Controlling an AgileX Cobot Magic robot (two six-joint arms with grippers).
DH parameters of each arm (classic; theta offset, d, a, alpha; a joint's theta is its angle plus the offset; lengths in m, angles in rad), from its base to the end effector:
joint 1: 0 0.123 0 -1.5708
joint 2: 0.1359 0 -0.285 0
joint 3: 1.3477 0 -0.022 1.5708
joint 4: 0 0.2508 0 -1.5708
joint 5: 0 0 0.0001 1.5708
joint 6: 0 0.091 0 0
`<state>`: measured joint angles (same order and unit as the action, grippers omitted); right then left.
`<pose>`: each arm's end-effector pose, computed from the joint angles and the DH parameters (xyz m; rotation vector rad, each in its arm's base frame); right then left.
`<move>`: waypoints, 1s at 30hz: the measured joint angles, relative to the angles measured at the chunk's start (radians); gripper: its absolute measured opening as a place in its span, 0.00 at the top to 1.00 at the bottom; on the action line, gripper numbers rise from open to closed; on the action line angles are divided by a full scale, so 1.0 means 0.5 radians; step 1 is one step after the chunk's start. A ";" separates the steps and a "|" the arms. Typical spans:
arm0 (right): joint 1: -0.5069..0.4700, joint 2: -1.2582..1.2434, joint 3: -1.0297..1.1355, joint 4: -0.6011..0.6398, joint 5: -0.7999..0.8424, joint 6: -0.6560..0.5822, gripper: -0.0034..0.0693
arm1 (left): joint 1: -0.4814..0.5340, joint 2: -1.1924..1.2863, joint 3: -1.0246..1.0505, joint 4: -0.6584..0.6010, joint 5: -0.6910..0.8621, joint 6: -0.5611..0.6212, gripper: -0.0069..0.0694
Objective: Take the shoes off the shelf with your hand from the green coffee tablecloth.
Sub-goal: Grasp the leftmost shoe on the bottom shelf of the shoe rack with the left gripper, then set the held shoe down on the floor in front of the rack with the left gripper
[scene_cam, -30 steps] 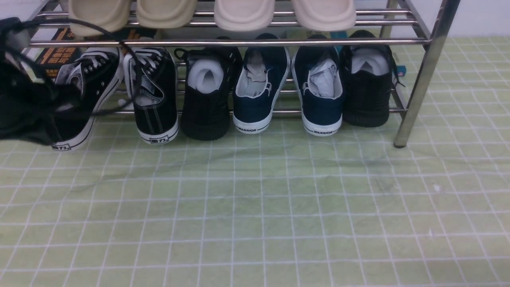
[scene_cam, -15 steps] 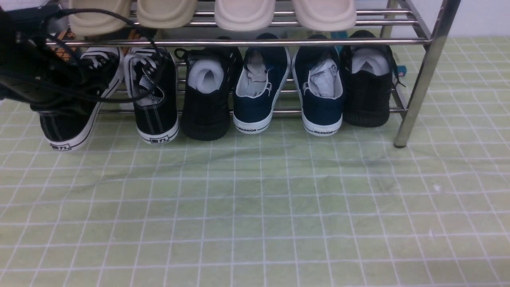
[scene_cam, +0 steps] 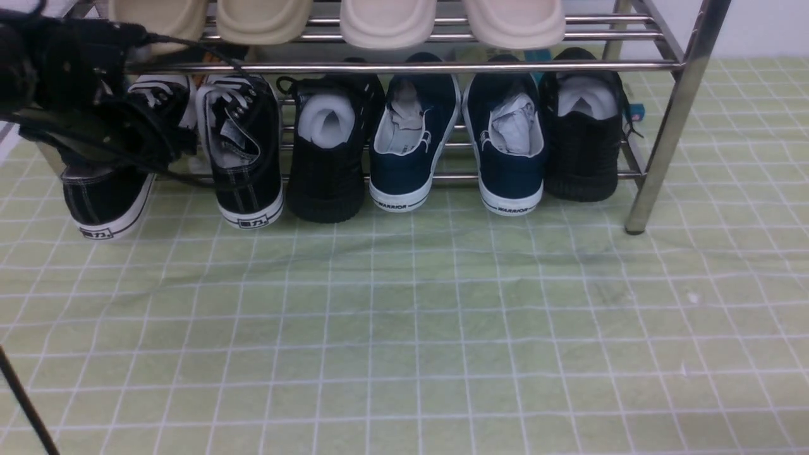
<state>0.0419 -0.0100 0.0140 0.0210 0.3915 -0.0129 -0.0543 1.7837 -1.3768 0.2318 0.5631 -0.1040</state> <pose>0.0520 0.0029 0.1739 -0.0388 1.8788 0.0408 0.4005 -0.0106 0.2638 0.1248 2.4364 0.1673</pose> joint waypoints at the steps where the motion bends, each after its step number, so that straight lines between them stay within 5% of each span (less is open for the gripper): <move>1: 0.000 0.000 0.000 0.000 0.000 0.000 0.63 | 0.000 0.024 0.000 0.017 -0.003 0.000 0.38; 9: 0.000 0.000 0.000 0.000 0.000 0.000 0.63 | 0.000 0.088 0.000 0.220 -0.127 -0.183 0.40; 12: 0.000 0.000 0.000 0.000 0.000 0.000 0.63 | 0.000 0.088 0.000 0.283 -0.164 -0.275 0.51; 16: 0.000 0.000 0.000 0.000 0.000 0.000 0.63 | 0.000 0.086 0.000 0.296 -0.117 -0.366 0.80; 19: 0.000 0.000 0.000 0.000 0.000 0.000 0.63 | -0.002 0.019 0.000 0.210 0.093 -0.379 0.90; 30: 0.000 0.000 0.000 0.000 0.000 0.000 0.63 | -0.018 -0.919 0.038 -0.442 1.279 -0.197 0.90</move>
<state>0.0419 -0.0100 0.0140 0.0210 0.3915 -0.0129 -0.0632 1.3240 -1.3577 0.0108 1.2024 -0.2025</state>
